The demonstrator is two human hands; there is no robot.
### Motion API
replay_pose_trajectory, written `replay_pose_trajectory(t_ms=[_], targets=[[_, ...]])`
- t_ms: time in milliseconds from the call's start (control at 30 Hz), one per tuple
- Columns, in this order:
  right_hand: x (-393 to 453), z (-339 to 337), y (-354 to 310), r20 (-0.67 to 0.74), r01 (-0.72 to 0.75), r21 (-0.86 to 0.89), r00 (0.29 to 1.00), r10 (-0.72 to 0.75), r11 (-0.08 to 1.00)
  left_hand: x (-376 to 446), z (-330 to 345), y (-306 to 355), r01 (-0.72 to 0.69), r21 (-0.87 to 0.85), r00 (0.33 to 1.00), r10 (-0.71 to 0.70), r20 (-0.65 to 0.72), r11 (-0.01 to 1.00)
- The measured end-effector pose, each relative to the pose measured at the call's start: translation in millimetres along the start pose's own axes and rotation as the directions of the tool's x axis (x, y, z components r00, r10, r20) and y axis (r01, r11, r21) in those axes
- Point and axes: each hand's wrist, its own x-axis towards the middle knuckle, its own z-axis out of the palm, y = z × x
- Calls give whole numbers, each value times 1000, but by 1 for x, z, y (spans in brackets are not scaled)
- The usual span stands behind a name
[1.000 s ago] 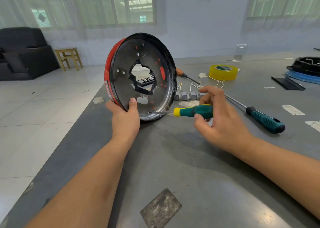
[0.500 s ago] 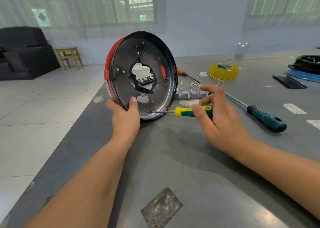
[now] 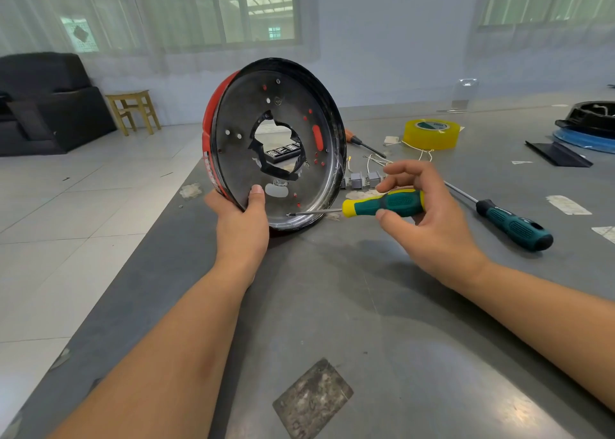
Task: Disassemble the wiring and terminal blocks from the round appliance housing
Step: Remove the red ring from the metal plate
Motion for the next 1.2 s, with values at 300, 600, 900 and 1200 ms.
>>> replay_pose_trajectory(t_ms=[300,600,900,1200], targets=[[4,-7,2,-39,-186,-211,982,182,960,-4,1,5,12,0,999,-12,-31,1000],[11,-11,8,18,-339,0,941,339,941,-4,2,5,10,-64,1000,-12,-23,998],[14,-12,10,-37,-450,237,881,471,861,-5,1,6,12,-80,1000,-13,-14,997],[17,-15,12,7,-501,360,845,534,787,-5,1,7,14,-111,1000,-15,-9,994]])
